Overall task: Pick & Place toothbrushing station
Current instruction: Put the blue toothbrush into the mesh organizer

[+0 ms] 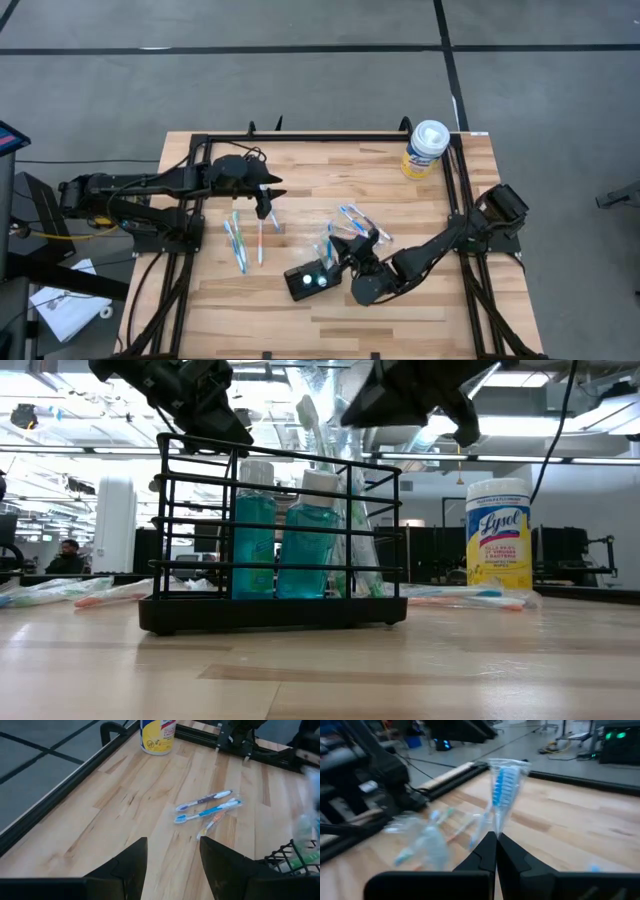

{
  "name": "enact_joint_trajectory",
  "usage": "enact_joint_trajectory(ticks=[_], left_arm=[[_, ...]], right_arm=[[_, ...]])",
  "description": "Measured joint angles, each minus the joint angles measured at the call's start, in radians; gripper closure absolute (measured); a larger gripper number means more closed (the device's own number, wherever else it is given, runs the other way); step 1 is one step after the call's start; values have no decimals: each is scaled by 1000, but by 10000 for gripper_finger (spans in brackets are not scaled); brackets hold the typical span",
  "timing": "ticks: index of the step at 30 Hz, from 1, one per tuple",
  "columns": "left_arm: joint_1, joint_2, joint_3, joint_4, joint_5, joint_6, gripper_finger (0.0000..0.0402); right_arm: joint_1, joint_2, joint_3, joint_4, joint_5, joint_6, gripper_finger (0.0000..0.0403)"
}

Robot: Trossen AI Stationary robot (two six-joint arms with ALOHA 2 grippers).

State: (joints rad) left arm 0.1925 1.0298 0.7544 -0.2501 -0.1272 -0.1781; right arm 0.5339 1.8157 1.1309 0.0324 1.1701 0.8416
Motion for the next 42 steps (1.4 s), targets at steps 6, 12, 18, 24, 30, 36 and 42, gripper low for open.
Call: enact_joint_trajectory(ticks=[6,12,18,24,30,36,42], left_arm=[[0,0,0,5,-4,-5,225],[0,0,0,14,-7,-11,225],[0,0,0,18,-46,18,225],[0,0,0,22,-50,65,225],[0,0,0,22,-51,66,225],[0,0,0,21,-52,67,225],[0,0,0,21,-52,68,225]], right_arm=[[3,14,2,181,-10,-188,403],[-9,14,1,278,-48,-340,403],[19,24,1,321,-47,-408,403],[41,23,1,298,-12,-429,403],[62,81,0,301,37,-361,403],[76,148,1,374,46,-345,403],[87,153,1,384,66,-354,403]])
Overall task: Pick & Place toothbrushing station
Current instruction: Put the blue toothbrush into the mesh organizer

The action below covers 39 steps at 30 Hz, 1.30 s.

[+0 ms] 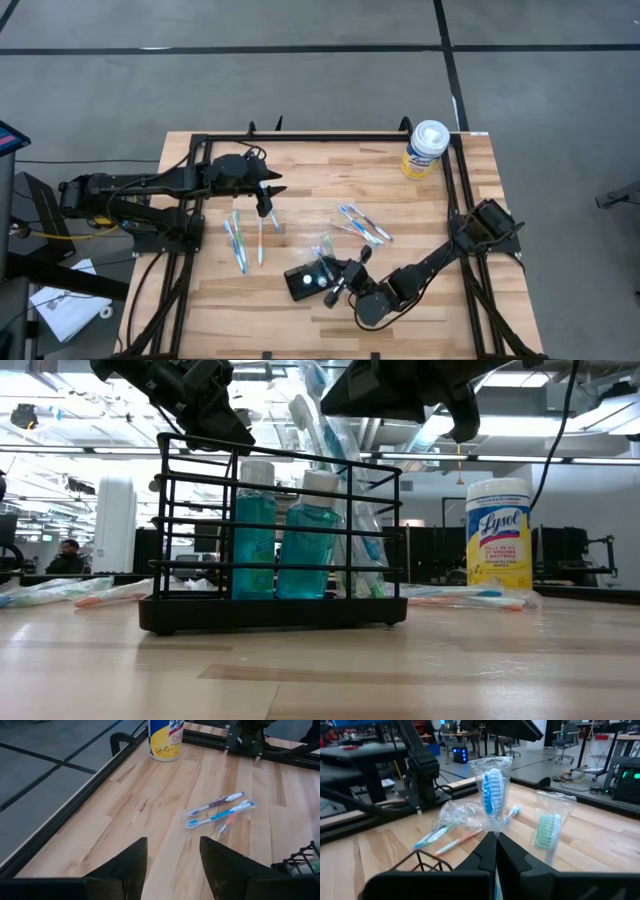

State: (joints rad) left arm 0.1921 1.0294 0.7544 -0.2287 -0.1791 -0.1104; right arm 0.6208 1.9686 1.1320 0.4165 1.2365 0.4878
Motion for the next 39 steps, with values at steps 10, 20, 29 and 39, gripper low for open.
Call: enact_joint_trajectory(ticks=[10,20,29,39], left_arm=[[-9,0,0,0,0,-2,225],[-10,0,0,0,0,-6,225],[-10,0,-1,0,0,-1,225],[-10,0,-20,0,11,6,225]], right_arm=[[13,46,0,26,26,26,403],[10,49,1,1,25,36,403],[-19,42,-1,38,24,-60,403],[-76,40,-1,227,-65,-249,403]])
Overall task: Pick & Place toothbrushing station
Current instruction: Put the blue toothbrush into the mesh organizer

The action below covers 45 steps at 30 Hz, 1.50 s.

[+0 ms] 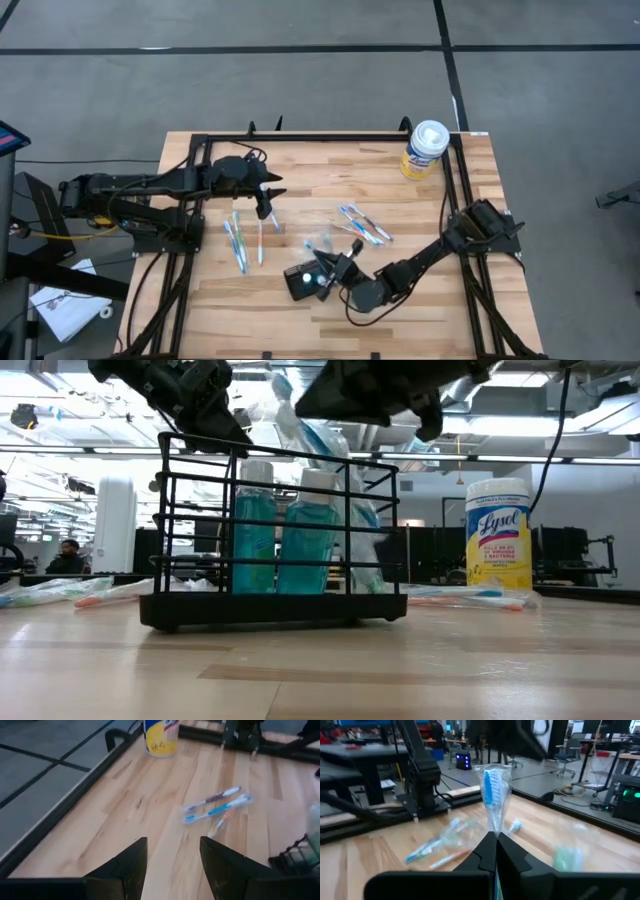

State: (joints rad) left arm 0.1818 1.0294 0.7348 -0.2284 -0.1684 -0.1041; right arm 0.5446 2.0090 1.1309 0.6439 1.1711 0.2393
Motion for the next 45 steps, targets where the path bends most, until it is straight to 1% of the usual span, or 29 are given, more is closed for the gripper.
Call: enact_joint_trajectory(ticks=[5,9,12,14,18,21,23,25,27,34,37,41,45], left_arm=[[0,0,-91,2,8,-7,225],[-6,-5,-151,66,-1,-7,225],[-16,-34,-145,168,-1,15,225],[-18,-55,-132,201,-1,44,225],[-11,-94,-89,205,0,71,222],[-14,-112,-65,203,17,74,211],[-18,-117,-49,211,20,73,203],[-25,-128,-48,203,19,73,196],[-28,-128,-48,206,19,73,192],[-41,-128,-48,205,15,71,196],[-41,-128,-48,206,14,70,200],[-41,-128,-48,208,18,53,203],[-41,-128,-48,207,19,47,203]], right_arm=[[-5,8,-9,22,-18,29,403],[5,8,-51,43,-18,68,403],[14,8,-75,77,-10,100,403],[18,8,-75,78,-1,97,403],[17,8,-74,108,0,36,403],[17,8,-75,125,-3,26,402],[16,8,-74,145,-29,26,398],[10,5,-75,157,-88,26,386],[5,2,-74,165,-131,39,364],[3,1,-74,202,-135,43,267],[4,1,-75,280,-137,-16,235],[15,-14,-75,389,-139,-134,207],[19,-59,-74,355,-148,-139,195]])
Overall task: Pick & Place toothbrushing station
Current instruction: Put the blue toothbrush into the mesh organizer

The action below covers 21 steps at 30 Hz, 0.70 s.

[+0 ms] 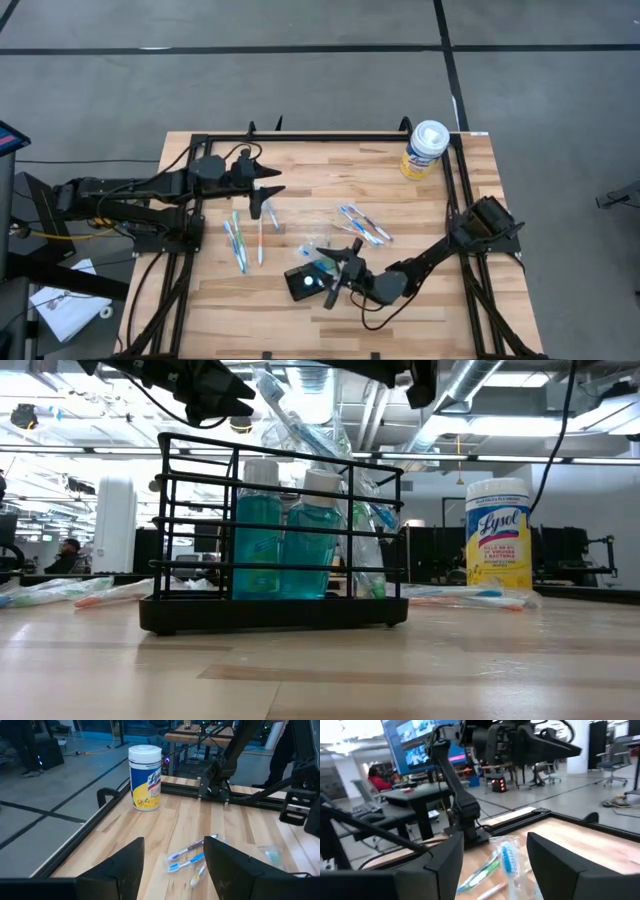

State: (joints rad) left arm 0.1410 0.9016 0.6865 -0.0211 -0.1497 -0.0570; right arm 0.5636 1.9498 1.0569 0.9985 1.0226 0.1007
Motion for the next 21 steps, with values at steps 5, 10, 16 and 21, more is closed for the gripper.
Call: enact_joint_trajectory(ticks=[5,10,16,21], left_arm=[[0,0,0,0,-4,-3,203],[0,0,0,0,-11,-39,204],[0,0,0,0,-12,-111,204],[13,1,0,-6,20,-190,204]], right_arm=[[-14,-68,0,-177,-57,125,198],[-39,-203,0,-370,-171,264,202],[-80,-366,46,-734,-267,426,203],[-107,-432,165,-953,-289,476,206]])
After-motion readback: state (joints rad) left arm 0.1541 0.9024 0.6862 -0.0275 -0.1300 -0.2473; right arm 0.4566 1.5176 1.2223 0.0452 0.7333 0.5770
